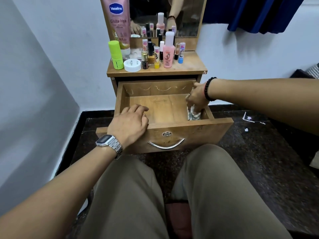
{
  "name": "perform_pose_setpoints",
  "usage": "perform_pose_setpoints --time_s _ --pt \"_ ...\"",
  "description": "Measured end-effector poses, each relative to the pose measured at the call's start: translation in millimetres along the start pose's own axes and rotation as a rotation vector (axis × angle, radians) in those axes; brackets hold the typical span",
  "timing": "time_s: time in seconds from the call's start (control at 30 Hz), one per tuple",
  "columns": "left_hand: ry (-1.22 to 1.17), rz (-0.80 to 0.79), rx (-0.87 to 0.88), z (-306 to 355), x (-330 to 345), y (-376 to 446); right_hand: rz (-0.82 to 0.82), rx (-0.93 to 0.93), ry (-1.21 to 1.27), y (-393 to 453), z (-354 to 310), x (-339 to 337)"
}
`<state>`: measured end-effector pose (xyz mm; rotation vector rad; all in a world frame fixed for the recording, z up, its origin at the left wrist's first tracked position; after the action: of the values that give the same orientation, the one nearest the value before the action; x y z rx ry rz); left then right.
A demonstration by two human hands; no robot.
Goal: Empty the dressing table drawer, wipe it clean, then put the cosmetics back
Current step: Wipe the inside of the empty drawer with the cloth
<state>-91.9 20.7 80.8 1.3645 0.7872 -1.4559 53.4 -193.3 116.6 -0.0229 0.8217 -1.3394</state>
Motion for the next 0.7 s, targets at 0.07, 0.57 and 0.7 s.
perform_pose_setpoints --time_s 0.07,0.57,0.7 --pt "-0.003 -0.008 0.005 -1.6 1.0 0.4 -0.034 0.08 0.006 8.6 -5.9 2.8" --pt "-0.02 -0.028 0.006 -4.0 0.9 0.5 -0.208 0.061 0.055 -0.1 -18.3 -4.1" --pt "-0.021 -0.025 -0.001 -0.6 0.5 0.3 -0.22 0.058 0.159 -12.0 -9.0 -8.4"
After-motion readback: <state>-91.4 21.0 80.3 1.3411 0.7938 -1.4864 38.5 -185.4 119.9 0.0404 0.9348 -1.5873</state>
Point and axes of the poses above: each hand's wrist, its own y-axis towards the middle knuckle, its own x-axis out of the palm, z = x × y, the point moved 1 cm from there along y, towards the middle knuckle, and after that the axes turned 15 degrees about x, right-handed, at the moved point
